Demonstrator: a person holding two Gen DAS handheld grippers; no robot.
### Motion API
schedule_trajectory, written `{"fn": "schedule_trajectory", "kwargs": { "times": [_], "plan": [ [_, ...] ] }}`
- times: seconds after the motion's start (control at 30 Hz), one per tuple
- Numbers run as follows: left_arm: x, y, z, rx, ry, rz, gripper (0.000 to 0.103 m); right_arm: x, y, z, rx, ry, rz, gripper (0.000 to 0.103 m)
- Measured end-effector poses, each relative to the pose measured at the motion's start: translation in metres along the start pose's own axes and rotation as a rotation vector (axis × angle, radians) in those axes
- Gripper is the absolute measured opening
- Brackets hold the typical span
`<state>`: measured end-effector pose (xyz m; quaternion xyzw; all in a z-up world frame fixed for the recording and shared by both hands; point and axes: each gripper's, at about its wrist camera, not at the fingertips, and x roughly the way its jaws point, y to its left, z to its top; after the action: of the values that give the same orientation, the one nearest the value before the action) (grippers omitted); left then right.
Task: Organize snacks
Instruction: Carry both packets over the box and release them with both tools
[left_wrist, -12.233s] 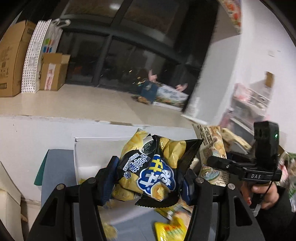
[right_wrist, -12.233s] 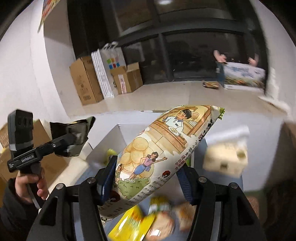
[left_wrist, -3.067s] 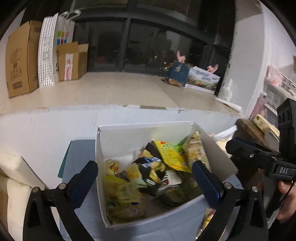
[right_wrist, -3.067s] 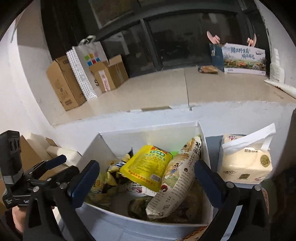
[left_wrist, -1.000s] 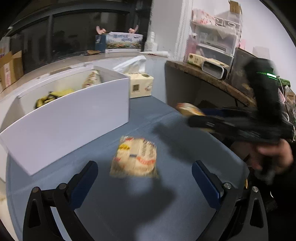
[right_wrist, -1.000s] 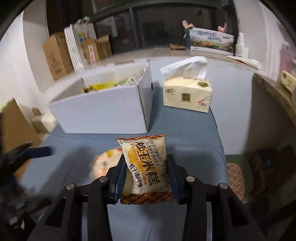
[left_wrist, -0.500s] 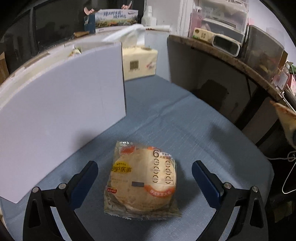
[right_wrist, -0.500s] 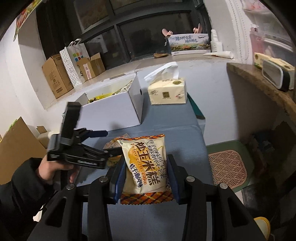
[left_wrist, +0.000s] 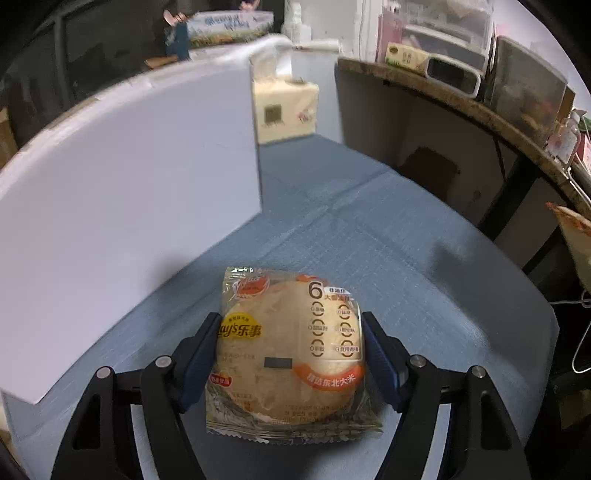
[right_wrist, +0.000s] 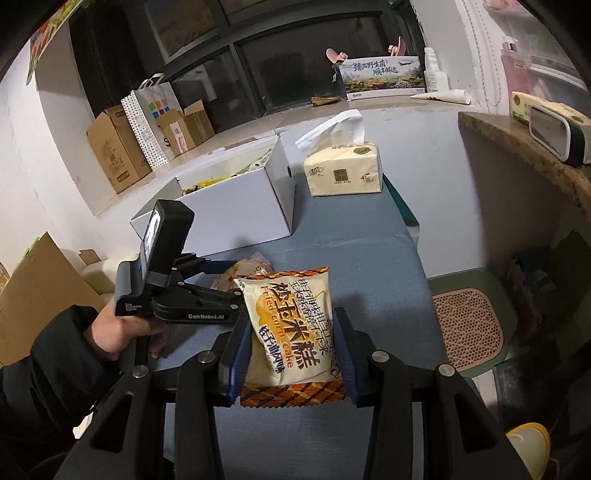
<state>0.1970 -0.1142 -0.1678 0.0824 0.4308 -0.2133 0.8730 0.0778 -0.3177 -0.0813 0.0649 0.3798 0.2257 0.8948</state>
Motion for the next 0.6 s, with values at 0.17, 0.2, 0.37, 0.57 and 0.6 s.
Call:
{"fn": "schedule_trajectory", "kwargs": {
  "times": [0.17, 0.2, 0.37, 0.57, 0.6],
  "plan": [
    [-0.06, 0.009, -0.017, -0.088, -0.139, -0.028, 0.078, 0.003, 0.004, 0.001, -0.009, 0.003, 0.0, 0.045],
    [-0.078, 0.011, -0.021, -0.11, -0.183, -0.032, 0.078, 0.005, 0.005, 0.001, -0.012, 0.005, 0.002, 0.045],
    [-0.148, 0.028, -0.036, -0.204, -0.358, -0.011, 0.078, 0.02, 0.025, 0.015, -0.045, -0.005, 0.033, 0.045],
    [-0.197, 0.065, -0.029, -0.27, -0.492, 0.068, 0.078, 0.045, 0.06, 0.055, -0.103, -0.032, 0.101, 0.045],
    [-0.199, 0.071, -0.024, -0.279, -0.504, 0.077, 0.078, 0.051, 0.067, 0.065, -0.12, -0.037, 0.109, 0.045]
  ]
}}
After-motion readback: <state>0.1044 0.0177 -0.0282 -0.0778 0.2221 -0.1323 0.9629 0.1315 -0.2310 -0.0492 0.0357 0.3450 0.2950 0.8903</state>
